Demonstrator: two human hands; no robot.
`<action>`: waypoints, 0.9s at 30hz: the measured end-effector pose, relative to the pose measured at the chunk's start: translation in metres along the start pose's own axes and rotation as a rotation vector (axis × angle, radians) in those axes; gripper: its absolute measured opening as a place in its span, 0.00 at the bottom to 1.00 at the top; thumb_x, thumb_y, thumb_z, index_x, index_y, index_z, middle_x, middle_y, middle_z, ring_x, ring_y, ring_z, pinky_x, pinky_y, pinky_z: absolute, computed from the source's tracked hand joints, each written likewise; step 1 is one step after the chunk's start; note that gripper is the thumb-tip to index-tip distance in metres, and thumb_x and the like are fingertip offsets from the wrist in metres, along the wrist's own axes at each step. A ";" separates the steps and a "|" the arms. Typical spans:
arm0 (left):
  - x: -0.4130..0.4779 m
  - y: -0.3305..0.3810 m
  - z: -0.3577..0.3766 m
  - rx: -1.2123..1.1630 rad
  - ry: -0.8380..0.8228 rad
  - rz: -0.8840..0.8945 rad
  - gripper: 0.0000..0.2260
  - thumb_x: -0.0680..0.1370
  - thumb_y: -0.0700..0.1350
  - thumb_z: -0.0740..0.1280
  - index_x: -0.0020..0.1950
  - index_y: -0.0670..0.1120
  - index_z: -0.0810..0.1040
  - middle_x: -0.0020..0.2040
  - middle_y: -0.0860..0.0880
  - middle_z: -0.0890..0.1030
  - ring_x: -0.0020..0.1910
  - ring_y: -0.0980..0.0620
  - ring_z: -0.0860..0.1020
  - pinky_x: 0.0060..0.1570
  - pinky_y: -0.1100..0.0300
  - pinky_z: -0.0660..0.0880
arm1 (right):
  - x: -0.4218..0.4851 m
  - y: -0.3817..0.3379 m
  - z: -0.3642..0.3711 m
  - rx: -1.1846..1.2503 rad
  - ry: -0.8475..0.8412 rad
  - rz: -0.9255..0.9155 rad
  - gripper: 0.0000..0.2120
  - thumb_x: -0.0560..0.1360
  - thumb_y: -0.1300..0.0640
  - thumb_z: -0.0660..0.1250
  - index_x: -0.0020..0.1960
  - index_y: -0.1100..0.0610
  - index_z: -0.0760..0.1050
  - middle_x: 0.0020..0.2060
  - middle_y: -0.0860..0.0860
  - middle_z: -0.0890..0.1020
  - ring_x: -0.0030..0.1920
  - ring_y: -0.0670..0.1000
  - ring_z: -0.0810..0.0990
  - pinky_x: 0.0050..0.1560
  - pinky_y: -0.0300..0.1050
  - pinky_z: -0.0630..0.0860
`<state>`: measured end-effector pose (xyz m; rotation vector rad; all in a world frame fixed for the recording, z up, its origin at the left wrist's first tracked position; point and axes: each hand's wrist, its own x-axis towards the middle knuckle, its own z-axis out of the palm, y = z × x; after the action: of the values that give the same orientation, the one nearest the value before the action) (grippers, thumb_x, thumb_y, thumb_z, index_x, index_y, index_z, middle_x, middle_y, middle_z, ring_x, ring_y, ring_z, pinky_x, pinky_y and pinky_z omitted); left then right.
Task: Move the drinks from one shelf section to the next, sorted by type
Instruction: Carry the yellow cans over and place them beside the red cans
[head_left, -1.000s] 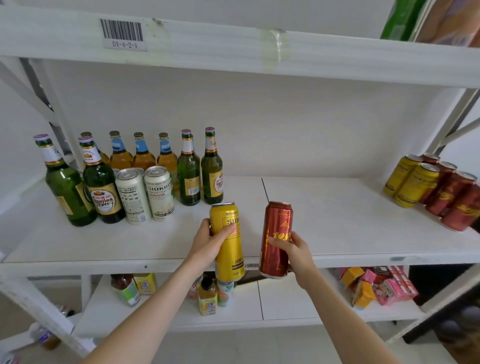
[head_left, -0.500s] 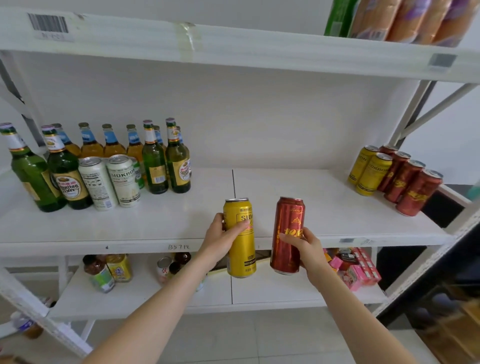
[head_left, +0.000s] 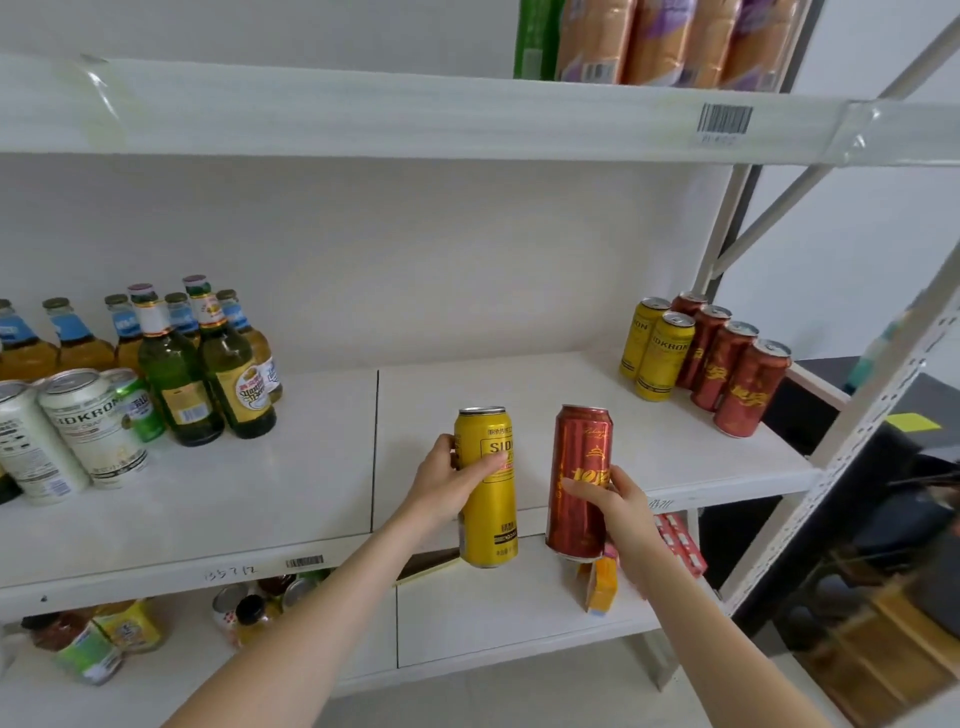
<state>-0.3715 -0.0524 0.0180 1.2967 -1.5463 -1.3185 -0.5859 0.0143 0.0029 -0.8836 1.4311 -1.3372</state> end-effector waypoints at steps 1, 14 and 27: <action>0.006 0.003 0.009 0.007 -0.006 0.003 0.26 0.73 0.58 0.72 0.65 0.52 0.68 0.60 0.50 0.77 0.57 0.49 0.79 0.58 0.48 0.78 | 0.006 -0.001 -0.010 0.000 0.009 -0.006 0.20 0.66 0.58 0.78 0.56 0.54 0.76 0.49 0.56 0.84 0.49 0.56 0.84 0.48 0.54 0.81; 0.037 0.028 0.162 -0.027 0.041 -0.009 0.25 0.70 0.61 0.75 0.61 0.53 0.71 0.56 0.52 0.79 0.54 0.52 0.80 0.55 0.50 0.79 | 0.046 -0.010 -0.159 0.000 -0.044 0.021 0.27 0.65 0.55 0.79 0.61 0.54 0.73 0.52 0.55 0.83 0.52 0.57 0.82 0.52 0.56 0.79; 0.030 0.069 0.305 -0.071 0.086 -0.011 0.29 0.62 0.66 0.73 0.58 0.56 0.72 0.56 0.52 0.80 0.55 0.52 0.81 0.56 0.49 0.80 | 0.053 -0.028 -0.306 -0.005 -0.084 0.023 0.22 0.69 0.58 0.76 0.59 0.50 0.73 0.53 0.53 0.82 0.52 0.54 0.81 0.45 0.48 0.77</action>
<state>-0.6827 -0.0060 0.0146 1.3024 -1.4232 -1.2952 -0.8954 0.0508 0.0061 -0.9136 1.3769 -1.2652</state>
